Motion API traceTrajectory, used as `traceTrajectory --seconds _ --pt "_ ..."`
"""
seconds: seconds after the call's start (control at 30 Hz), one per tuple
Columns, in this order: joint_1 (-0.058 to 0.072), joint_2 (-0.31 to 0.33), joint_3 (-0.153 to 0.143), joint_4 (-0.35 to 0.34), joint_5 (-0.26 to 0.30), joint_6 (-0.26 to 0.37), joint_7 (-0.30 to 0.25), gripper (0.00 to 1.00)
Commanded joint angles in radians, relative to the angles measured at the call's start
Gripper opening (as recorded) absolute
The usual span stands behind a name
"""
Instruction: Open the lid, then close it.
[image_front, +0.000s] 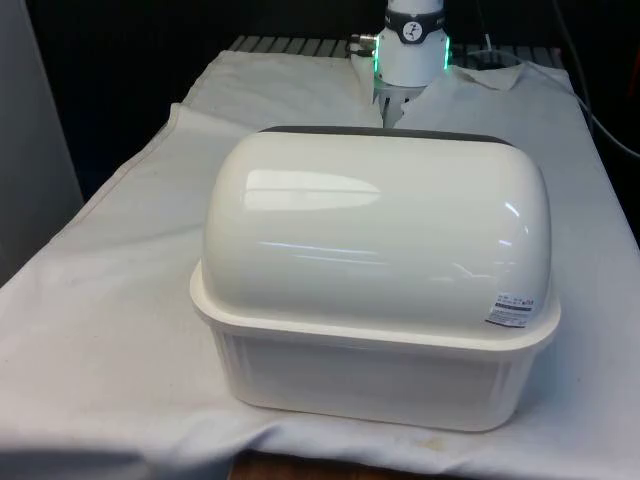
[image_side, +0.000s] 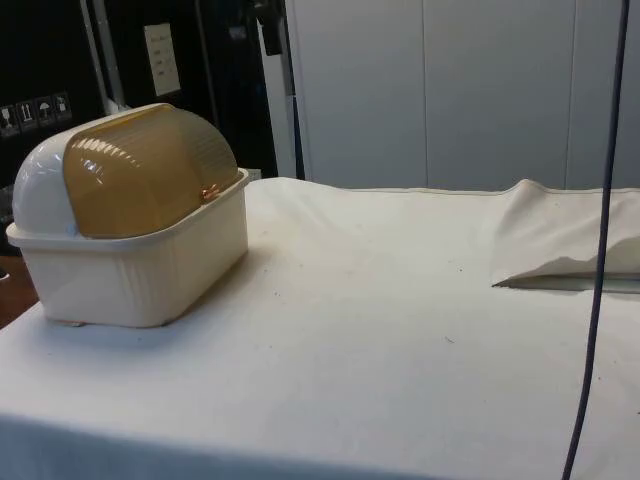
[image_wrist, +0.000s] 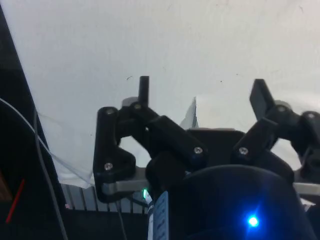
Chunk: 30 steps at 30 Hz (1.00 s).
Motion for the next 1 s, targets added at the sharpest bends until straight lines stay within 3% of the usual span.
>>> traceTrajectory --seconds 0.0,0.03,0.07,0.13,0.2,0.3,0.33,0.5,0.6,0.77,0.8,0.97 --pt "0.001 0.0 0.001 -0.001 -0.003 0.0 0.002 0.99" --pt "0.001 0.0 0.001 -0.001 -0.003 0.0 0.002 0.95" --pt "0.001 0.0 0.001 -0.001 -0.004 0.0 0.002 0.81" --pt "0.001 0.0 0.001 -0.001 -0.004 0.0 0.002 0.69" --pt "0.001 0.0 0.001 -0.001 -0.004 0.0 0.002 0.63" --pt "0.001 0.0 0.001 -0.001 -0.004 0.0 0.003 0.46" --pt "0.001 0.0 0.001 -0.001 -0.004 0.0 0.003 0.35" --pt "0.0 0.0 0.0 -0.001 0.0 0.0 0.0 0.08" --pt "0.001 -0.006 0.001 -0.008 -0.004 0.006 0.003 0.0" --pt "0.001 -0.026 0.001 -0.036 -0.003 0.033 0.003 0.0" --pt "0.001 -0.013 0.001 -0.019 0.0 0.01 0.0 0.0" --pt "0.002 -0.052 0.001 -0.082 -0.009 0.09 0.007 0.0"
